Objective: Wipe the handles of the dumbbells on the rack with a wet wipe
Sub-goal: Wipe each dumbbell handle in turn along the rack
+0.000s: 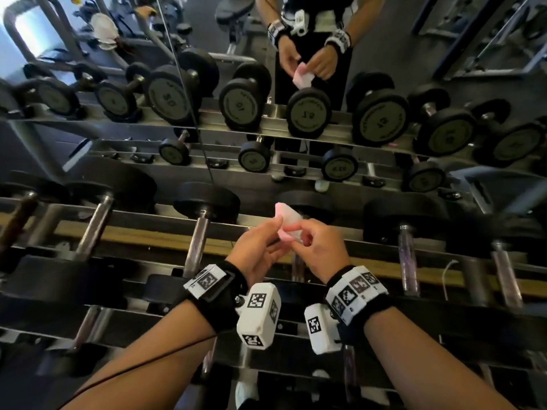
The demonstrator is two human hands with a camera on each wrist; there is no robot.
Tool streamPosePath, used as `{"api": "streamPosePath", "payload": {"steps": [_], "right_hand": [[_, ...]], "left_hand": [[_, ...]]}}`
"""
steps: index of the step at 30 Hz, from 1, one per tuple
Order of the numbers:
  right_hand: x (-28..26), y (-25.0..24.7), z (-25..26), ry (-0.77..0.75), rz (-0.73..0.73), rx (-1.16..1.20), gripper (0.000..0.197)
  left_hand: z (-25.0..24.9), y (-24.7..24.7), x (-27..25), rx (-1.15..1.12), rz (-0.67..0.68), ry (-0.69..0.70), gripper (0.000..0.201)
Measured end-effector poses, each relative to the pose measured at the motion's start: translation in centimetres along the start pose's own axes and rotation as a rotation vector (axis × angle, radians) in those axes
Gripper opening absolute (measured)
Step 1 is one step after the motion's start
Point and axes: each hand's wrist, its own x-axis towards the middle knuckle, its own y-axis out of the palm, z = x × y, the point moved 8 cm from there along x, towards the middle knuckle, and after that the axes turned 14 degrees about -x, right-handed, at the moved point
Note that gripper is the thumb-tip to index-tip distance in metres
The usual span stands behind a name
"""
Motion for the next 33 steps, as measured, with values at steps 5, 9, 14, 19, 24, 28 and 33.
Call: {"api": "streamPosePath", "payload": {"steps": [5,9,14,19,24,28,33], "right_hand": [[-0.4,0.7,0.2,0.022,0.087,0.045,0.029],[-1.3,0.8,-0.9,0.056,0.167,0.035,0.039],[-5.3,0.1,-4.8,0.211,0.102,0.177,0.035],[-8.7,1.1,-6.3,0.317,0.106,0.45,0.03],[-9.8,2.5,-7.2,0.387,0.175,0.508,0.021],[-10.2,2.9,-7.6,0.422,0.197,0.527,0.013],[-10.3,3.3,-7.9,0.436,0.226,0.547,0.014]], "left_hand": [[0.2,-1.6,1.4,0.04,-0.042,-0.011,0.016],[-0.1,-3.0,1.8,0.17,-0.104,-0.033,0.022],[-1.4,-6.1,2.2,0.481,-0.213,0.021,0.024],[-0.3,-5.1,5.0,0.768,-0.16,0.046,0.027],[2.1,-2.9,6.7,0.562,-0.049,-0.003,0.037],[2.7,-2.1,6.6,0.486,0.033,-0.028,0.043],[2.9,-2.2,6.3,0.639,0.054,0.011,0.034]]}}
